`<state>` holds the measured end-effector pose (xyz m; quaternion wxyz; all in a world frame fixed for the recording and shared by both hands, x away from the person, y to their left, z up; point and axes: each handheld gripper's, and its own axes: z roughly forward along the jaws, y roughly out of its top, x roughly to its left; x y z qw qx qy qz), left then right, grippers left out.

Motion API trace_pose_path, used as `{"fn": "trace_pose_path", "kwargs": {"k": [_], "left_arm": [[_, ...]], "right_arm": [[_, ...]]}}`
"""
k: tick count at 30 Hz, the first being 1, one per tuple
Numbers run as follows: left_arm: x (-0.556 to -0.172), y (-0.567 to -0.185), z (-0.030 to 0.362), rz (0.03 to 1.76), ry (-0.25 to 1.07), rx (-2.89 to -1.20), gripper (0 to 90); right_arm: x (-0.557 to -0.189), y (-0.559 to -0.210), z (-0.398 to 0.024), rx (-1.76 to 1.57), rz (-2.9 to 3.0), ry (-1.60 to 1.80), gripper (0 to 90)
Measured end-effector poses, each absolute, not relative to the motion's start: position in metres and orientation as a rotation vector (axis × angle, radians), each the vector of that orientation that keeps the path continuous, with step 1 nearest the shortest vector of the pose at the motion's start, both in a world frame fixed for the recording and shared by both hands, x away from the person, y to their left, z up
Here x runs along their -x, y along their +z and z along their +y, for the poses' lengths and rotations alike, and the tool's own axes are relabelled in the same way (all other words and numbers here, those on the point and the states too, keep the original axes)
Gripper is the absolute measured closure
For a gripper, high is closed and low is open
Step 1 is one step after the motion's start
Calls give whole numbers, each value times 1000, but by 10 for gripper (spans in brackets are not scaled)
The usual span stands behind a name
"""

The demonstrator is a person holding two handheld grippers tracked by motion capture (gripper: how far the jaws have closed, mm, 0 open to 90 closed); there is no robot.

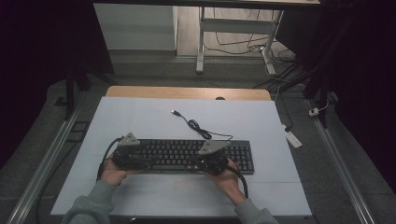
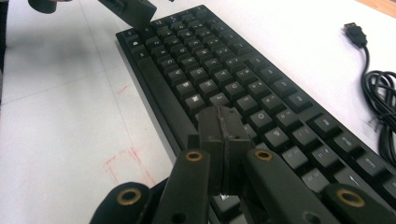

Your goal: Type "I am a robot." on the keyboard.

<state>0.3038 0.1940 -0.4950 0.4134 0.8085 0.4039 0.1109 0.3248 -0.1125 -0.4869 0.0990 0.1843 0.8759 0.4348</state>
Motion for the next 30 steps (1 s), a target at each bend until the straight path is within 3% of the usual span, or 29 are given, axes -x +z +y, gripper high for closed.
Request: {"fn": "trace_pose_path", "kwargs": {"k": [30], "left_arm": [[-304, -496, 194, 1020, 282, -2035, 279]], "right_arm": [[-344, -514, -64, -560, 2654, 1163, 893]]}}
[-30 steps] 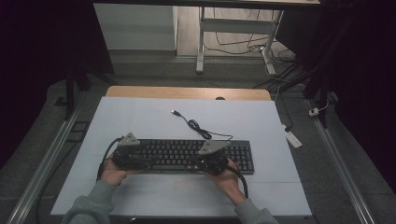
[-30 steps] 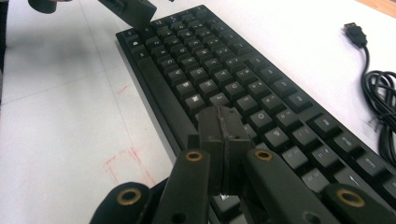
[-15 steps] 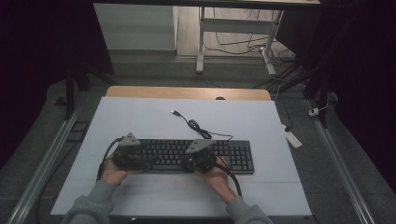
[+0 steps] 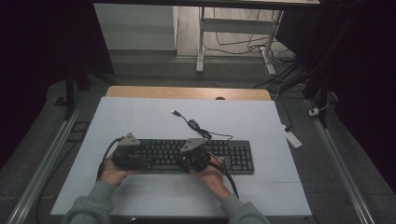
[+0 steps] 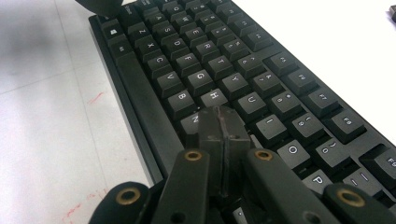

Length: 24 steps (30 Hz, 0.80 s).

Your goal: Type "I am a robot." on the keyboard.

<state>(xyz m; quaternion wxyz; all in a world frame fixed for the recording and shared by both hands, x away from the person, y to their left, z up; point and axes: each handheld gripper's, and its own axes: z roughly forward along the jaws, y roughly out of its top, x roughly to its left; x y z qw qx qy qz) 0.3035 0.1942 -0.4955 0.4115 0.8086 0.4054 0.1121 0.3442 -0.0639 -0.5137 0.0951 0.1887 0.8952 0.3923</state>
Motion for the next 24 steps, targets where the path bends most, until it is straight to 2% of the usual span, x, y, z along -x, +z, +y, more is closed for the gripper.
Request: {"fn": "trace_pose_path", "kwargs": {"k": [10, 20, 24], "left_arm": [[-304, -496, 195, 1017, 286, -2039, 279], [-303, -495, 195, 1023, 290, -2033, 279], [-303, -495, 197, 1025, 292, -2025, 279]], "right_arm": [[-346, -519, -61, -562, 2673, 1119, 895], [-344, -511, -68, -593, 2622, 1219, 892], [-343, -509, -77, -633, 2593, 1230, 796]]}}
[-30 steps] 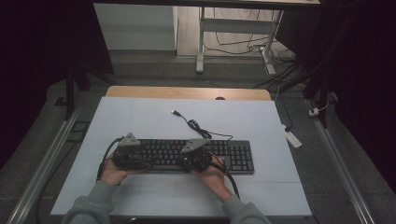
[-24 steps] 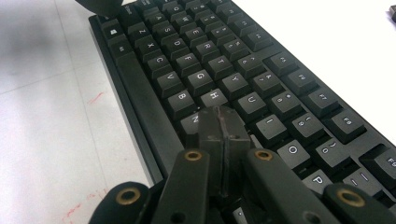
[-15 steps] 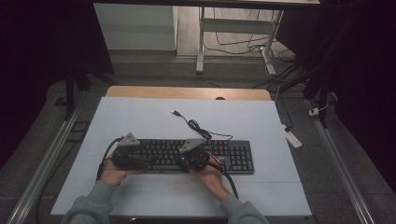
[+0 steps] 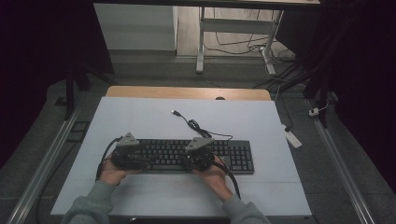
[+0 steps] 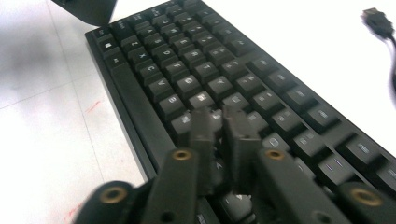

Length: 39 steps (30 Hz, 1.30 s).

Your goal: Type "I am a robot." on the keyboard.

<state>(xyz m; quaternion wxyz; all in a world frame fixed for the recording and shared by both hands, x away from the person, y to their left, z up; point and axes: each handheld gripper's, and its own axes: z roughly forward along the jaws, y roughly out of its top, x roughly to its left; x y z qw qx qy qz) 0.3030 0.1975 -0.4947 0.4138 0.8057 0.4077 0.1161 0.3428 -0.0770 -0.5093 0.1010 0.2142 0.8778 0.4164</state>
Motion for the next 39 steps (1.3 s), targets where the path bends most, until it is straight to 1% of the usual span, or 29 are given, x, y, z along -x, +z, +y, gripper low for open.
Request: {"fn": "trace_pose_path", "kwargs": {"k": [3, 13, 30, 39], "left_arm": [[-303, -495, 199, 1033, 290, -2020, 279], [-302, -495, 194, 1017, 288, -2036, 277], [-301, -496, 196, 1022, 283, -2027, 276], [-300, -495, 196, 1026, 289, -2022, 276]], "right_arm": [[-341, -507, -87, -677, 2573, 1251, 735], [-331, -496, -142, -785, 2455, 1287, 614], [-310, -489, -219, -848, 2359, 1287, 528], [-304, -488, -248, -897, 2302, 1291, 520]]}}
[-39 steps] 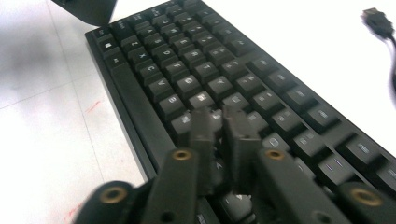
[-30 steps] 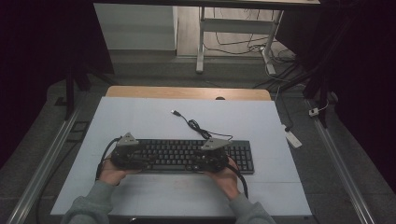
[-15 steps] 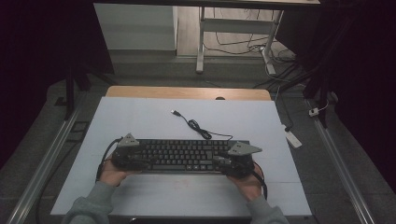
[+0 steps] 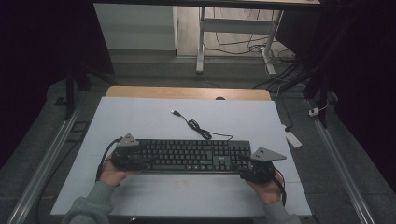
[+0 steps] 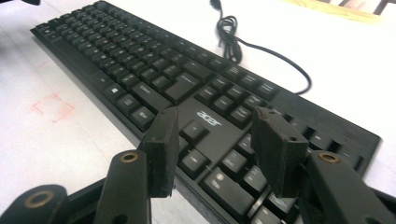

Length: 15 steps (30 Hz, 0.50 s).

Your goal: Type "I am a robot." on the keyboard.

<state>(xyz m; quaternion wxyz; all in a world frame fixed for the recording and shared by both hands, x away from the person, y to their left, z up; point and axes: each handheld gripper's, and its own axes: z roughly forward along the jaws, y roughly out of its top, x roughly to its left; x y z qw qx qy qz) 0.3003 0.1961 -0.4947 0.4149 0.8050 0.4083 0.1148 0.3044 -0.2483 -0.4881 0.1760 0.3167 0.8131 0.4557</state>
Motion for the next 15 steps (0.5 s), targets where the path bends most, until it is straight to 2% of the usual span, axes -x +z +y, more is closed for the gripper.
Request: {"fn": "trace_pose_path", "kwargs": {"k": [15], "left_arm": [[-301, -491, 200, 1012, 257, -1980, 280]], "right_arm": [[-306, -492, -254, -914, 2305, 1277, 520]]}}
